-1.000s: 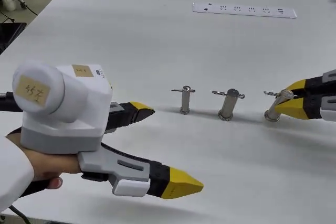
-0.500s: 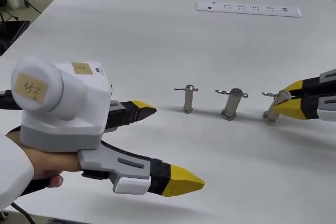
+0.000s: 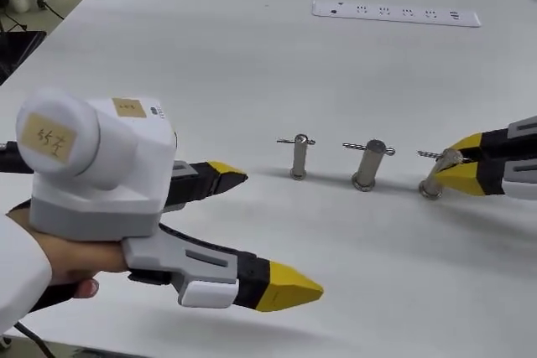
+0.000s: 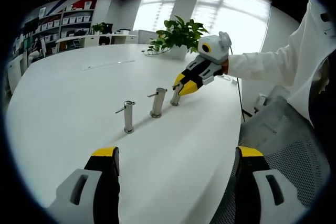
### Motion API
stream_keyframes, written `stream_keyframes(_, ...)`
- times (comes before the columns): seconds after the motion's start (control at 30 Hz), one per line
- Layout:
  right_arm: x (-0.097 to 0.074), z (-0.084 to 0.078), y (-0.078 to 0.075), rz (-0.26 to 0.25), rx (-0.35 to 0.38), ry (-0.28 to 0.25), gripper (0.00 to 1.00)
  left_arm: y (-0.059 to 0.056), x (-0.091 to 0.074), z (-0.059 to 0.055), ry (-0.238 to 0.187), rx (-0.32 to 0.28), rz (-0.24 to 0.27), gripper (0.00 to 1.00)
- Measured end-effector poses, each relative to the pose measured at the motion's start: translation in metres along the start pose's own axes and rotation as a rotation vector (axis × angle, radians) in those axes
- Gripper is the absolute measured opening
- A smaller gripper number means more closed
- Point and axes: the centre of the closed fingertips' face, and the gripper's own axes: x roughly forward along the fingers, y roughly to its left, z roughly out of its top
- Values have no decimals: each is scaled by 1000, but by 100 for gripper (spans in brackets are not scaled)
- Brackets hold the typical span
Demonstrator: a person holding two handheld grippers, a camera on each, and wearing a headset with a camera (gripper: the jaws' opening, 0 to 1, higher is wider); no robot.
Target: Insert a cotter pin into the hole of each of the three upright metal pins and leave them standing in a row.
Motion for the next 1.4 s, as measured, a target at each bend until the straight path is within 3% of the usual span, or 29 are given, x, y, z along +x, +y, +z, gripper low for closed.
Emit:
stream_keyframes(0.1,0,0,0,0,7,-4,9,0,0,-1,2,1,0,90)
stream_keyframes(0.27,1,0,-1,-9,84,-25,9,0,0,0,-2,-3,3,90)
stream_keyframes(0.33,1,-2,-1,-28,74,-22,12,-1,-1,1,-5,-6,5,90)
stream_keyframes(0.5,-6,4,-1,-69,143,-57,34,0,-4,5,-22,-17,18,90)
stream_keyframes(0.63,-17,10,-1,-111,166,-86,41,1,-6,10,-42,-24,40,90)
stream_keyframes(0.77,-32,28,9,-138,249,-182,48,2,-9,13,-60,-33,58,91)
stream_keyframes(0.97,-50,32,20,-191,314,-228,64,4,-12,17,-73,-53,87,91)
stream_keyframes(1.1,-54,30,30,-211,341,-229,72,4,-12,18,-81,-77,97,91)
stream_keyframes(1.27,-55,19,39,-278,384,-159,83,5,-11,18,-84,-94,129,92)
stream_keyframes(1.4,-55,16,38,-306,414,-153,92,9,-12,20,-88,-103,167,94)
